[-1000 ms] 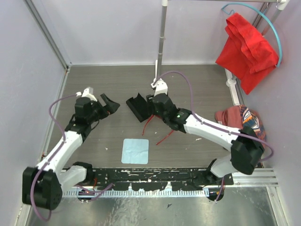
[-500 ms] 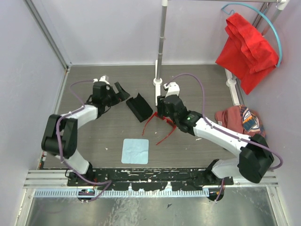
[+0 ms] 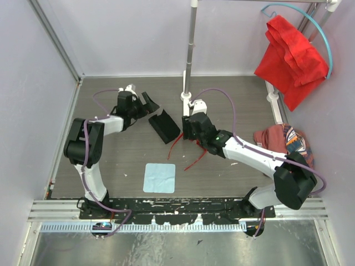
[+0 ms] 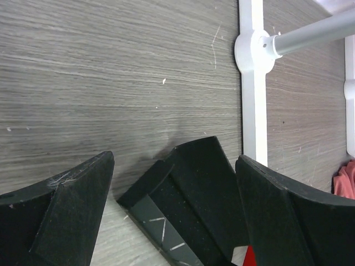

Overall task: Organize the sunglasses
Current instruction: Adjust the sunglasses case at the center of the board.

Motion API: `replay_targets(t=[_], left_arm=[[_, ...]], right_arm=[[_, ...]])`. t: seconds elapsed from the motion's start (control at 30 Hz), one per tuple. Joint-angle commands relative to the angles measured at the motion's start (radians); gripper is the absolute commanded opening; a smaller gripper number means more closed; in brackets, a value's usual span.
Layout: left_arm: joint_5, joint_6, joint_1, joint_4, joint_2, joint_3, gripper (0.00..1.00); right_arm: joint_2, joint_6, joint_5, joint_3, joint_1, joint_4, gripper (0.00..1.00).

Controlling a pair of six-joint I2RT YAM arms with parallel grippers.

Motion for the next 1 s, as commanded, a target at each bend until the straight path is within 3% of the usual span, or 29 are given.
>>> replay_targets(t=[0.0, 0.47, 0.97], left_arm=[[0.034, -0.025, -0.003, 0.080, 0.057, 0.023, 0.98], [0.051, -0.057, -0.040, 0.170, 0.053, -0.074, 0.98], [-0.019, -0.099, -0.109, 0.243, -0.085, -0.289, 0.98]], right_arm=[[-0.033, 0.005, 0.010, 0.031, -0.002, 0.050, 0.60], [-0.097, 0.001, 0.038, 0.004, -0.002, 0.040, 0.60], [-0.152, 0.000, 0.064, -0.019, -0.003, 0.015, 0.60]])
